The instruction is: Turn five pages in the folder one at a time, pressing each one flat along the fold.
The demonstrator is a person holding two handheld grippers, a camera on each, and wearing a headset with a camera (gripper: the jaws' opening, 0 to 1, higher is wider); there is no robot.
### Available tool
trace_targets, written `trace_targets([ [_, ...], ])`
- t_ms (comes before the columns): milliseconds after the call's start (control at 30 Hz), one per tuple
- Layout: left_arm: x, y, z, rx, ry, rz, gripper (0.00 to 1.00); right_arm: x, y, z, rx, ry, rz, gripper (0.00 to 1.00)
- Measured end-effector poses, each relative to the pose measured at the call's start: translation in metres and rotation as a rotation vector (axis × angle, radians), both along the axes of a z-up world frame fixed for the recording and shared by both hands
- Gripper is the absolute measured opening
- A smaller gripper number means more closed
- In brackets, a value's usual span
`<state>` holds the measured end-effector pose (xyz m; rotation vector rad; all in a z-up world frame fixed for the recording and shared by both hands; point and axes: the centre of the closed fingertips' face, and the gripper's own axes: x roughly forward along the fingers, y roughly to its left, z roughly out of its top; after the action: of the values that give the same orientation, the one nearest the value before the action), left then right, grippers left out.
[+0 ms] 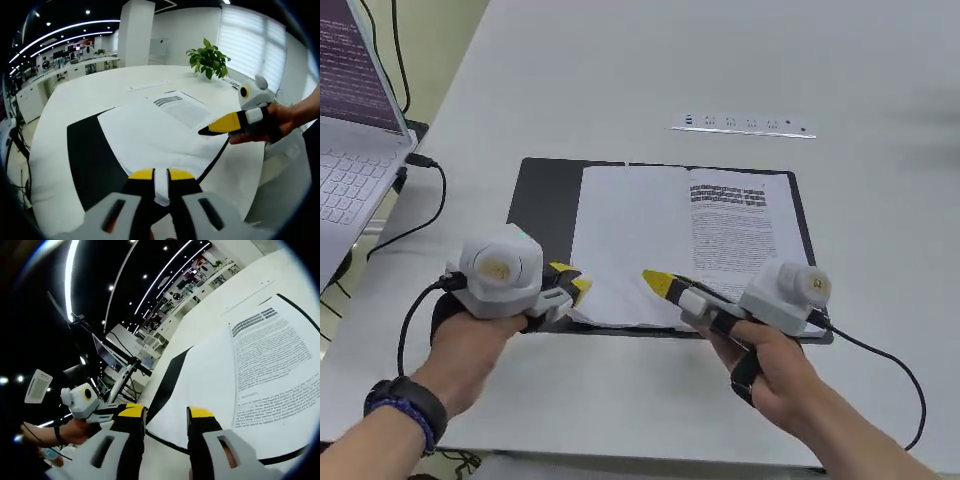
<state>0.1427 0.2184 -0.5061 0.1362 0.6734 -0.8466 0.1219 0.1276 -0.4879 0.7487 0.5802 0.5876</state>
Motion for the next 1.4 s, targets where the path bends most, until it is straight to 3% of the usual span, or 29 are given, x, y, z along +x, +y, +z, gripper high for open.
trace_targets([
  [133, -0.003, -0.002, -0.02, 0.028, 0.041, -0.002, 0.0, -0.001, -0.006, -0.003, -0.005, 0.005, -0.014, 0.3],
  [200, -0.008, 0.001, -0.031, 0.075, 0.056, -0.009, 0.0, -0.001, -0.007, -0.003, -0.011, 0.004, -0.011, 0.3],
  [300, -0.013, 0.0, -0.045, 0.078, 0.082, -0.017, 0.0, 0.0, -0.007, -0.004, -0.024, 0.0, 0.001, 0.29],
  [367, -0.019, 0.005, -0.055, 0.144, 0.087, -0.041, 0.0, 0.0, -0.008, -0.008, -0.05, -0.001, 0.022, 0.28],
  [400, -0.02, 0.006, -0.056, 0.146, 0.077, -0.029, 0.0, 0.001, -0.008, -0.009, -0.064, -0.006, 0.037, 0.28],
  [433, -0.018, 0.004, -0.052, 0.121, 0.07, -0.019, 0.0, 0.001, -0.009, -0.011, -0.083, -0.009, 0.056, 0.27],
  [533, -0.018, 0.005, -0.052, 0.11, 0.073, 0.001, 0.0, 0.008, -0.016, -0.016, -0.125, -0.02, 0.071, 0.25],
  [633, -0.017, 0.005, -0.052, 0.106, 0.079, 0.019, 0.0, 0.018, -0.023, -0.019, -0.144, -0.03, 0.065, 0.22],
  [833, -0.018, 0.006, -0.052, 0.107, 0.083, 0.027, 0.0, 0.046, -0.041, -0.034, -0.195, -0.049, 0.019, 0.06],
  [1167, -0.019, 0.006, -0.052, 0.095, 0.097, 0.054, 0.0, 0.078, -0.05, -0.046, -0.17, -0.051, -0.055, 0.0],
  [1267, -0.019, 0.006, -0.052, 0.098, 0.097, 0.068, 0.0, 0.083, -0.054, -0.055, -0.217, -0.062, -0.061, 0.0],
  [1400, -0.018, 0.006, -0.053, 0.096, 0.093, 0.081, 0.0, 0.087, -0.058, -0.055, -0.173, -0.067, -0.1, 0.0],
])
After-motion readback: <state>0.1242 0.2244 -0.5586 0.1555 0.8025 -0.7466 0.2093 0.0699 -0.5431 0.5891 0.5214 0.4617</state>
